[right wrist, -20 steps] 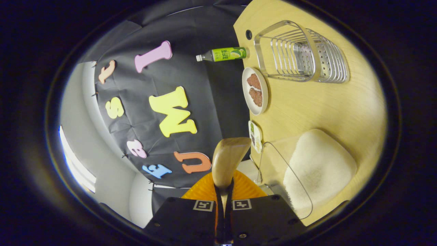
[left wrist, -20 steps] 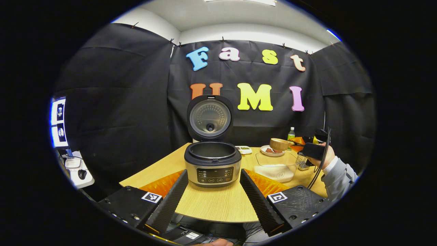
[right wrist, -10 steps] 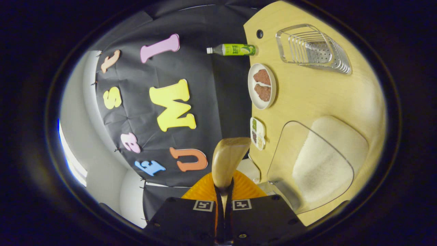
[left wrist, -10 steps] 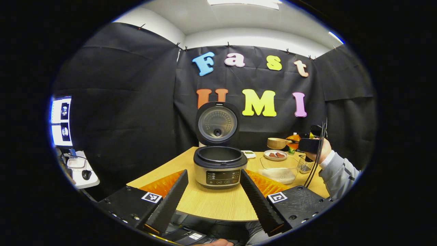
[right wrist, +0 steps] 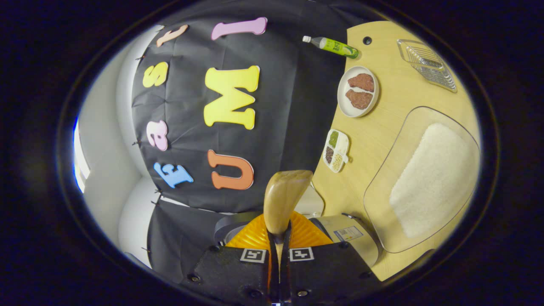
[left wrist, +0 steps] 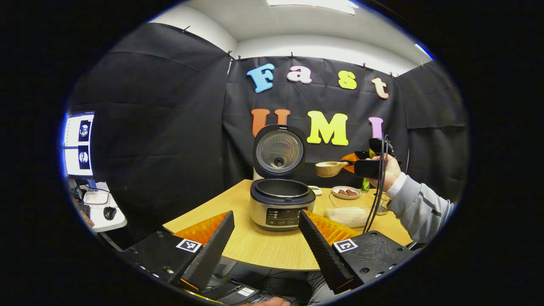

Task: Close the left gripper, press the button to open the rice cooker; take a wooden spoon from the chopstick holder with the right hand, scoop a spoonful of rice and pour it into the rice cooker, then put the wooden spoon back into the chopstick holder.

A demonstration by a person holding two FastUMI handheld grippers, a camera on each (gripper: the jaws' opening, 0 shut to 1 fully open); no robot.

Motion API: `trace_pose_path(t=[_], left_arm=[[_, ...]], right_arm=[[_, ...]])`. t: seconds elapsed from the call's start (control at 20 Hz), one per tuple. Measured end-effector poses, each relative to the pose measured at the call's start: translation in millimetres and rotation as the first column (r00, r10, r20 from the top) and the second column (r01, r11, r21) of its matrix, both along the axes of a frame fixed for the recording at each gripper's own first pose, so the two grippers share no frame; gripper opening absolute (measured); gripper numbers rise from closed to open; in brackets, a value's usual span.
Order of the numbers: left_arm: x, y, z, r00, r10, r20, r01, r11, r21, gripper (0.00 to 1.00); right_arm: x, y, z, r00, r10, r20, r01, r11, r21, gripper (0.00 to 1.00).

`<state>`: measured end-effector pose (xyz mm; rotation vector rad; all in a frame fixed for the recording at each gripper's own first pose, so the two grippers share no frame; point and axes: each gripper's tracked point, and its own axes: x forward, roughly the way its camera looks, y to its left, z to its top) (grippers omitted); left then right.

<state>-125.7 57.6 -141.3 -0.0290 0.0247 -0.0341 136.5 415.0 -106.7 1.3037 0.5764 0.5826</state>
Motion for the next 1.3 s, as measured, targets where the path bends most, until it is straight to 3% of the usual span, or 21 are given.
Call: trace_pose_path(t=[0.2, 0.45, 0.75, 0.85, 1.05, 1.2, 1.3], left_arm=[[-1.7, 14.9, 0.3, 1.000, 0.021, 0.009, -0.021, 1.000, -0.008, 0.97], [-4.6, 20.5, -2.9, 1.000, 0.016, 0.004, -0.016, 1.000, -0.027, 0.97], [-3.9, 24.3, -6.2, 1.000, 0.025, -0.004, -0.025, 0.999, -0.023, 0.97], [-3.6, 22.7, -7.1, 1.000, 0.024, -0.003, -0.024, 0.999, -0.021, 0.97], [-4.9, 22.3, -10.5, 1.000, 0.004, -0.015, -0.004, 1.000, -0.027, 0.97], [-4.8, 21.7, -11.2, 1.000, 0.004, -0.018, -0.004, 1.000, -0.014, 0.97], [-5.3, 21.0, -12.9, 1.000, -0.005, -0.020, 0.005, 1.000, -0.014, 0.97]], right_arm=[[4.2, 30.0, 2.0, 0.998, 0.016, 0.058, -0.008, 0.991, -0.136, 0.07], [11.7, 49.0, 14.0, 0.979, 0.027, 0.204, 0.045, 0.939, -0.340, 0.07], [-4.3, 71.6, 38.6, 0.919, 0.074, 0.387, 0.137, 0.862, -0.489, 0.07], [-8.4, 73.3, 41.8, 0.906, 0.048, 0.420, 0.190, 0.841, -0.506, 0.08], [-17.7, 89.2, 37.6, 0.866, 0.081, 0.494, 0.267, 0.760, -0.592, 0.08], [-22.0, 90.0, 40.1, 0.849, 0.061, 0.525, 0.304, 0.756, -0.579, 0.08], [-29.2, 98.3, 46.3, 0.811, 0.109, 0.574, 0.323, 0.735, -0.596, 0.08]])
